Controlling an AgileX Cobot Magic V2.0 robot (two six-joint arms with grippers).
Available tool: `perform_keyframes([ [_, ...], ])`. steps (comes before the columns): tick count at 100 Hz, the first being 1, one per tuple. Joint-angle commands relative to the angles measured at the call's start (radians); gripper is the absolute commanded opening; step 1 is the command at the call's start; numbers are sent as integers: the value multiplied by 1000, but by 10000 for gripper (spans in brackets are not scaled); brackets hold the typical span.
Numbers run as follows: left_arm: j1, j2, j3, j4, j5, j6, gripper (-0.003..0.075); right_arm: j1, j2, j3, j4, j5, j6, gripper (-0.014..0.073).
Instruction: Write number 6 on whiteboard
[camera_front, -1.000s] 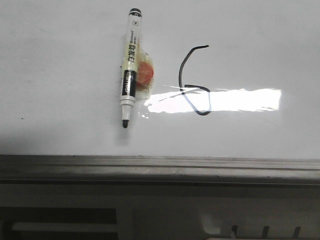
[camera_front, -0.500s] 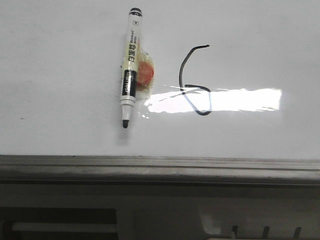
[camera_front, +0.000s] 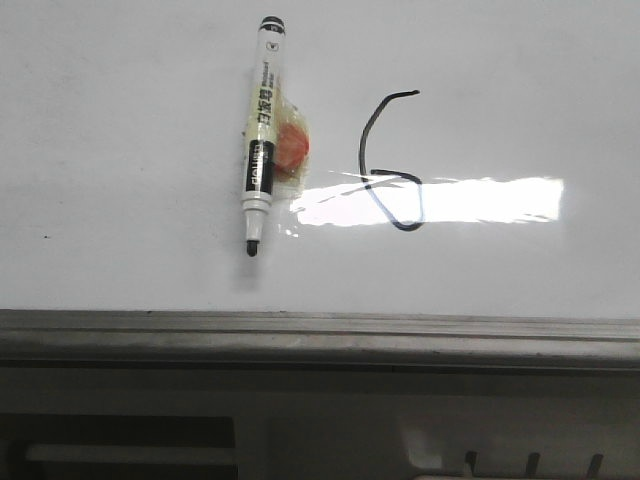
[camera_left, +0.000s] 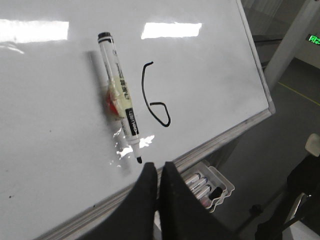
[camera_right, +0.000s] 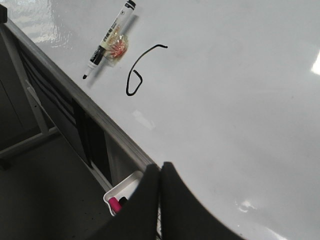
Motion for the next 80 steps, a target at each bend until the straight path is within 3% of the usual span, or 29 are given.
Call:
perform_keyframes([
  [1, 1, -20, -2, 23, -5, 4, -19, -3, 28, -16, -32, -77, -1, -53],
  [21, 1, -147, 88, 276, -35, -48, -19, -3, 28, -16, -32, -77, -1, -53],
  [30, 1, -207, 115, 483, -92, -248, -19, -3, 28, -16, -32, -77, -1, -53],
  [38, 1, -248, 144, 789, -151, -495, -19, -3, 28, -16, -32, -77, -1, -53],
  [47, 1, -283, 186, 1027, -235, -640, -19, -3, 28, -16, -32, -77, -1, -53],
  [80, 1, -309, 257, 1061, -387, -652, -19, -3, 28, -16, -34, -77, -1, -54],
])
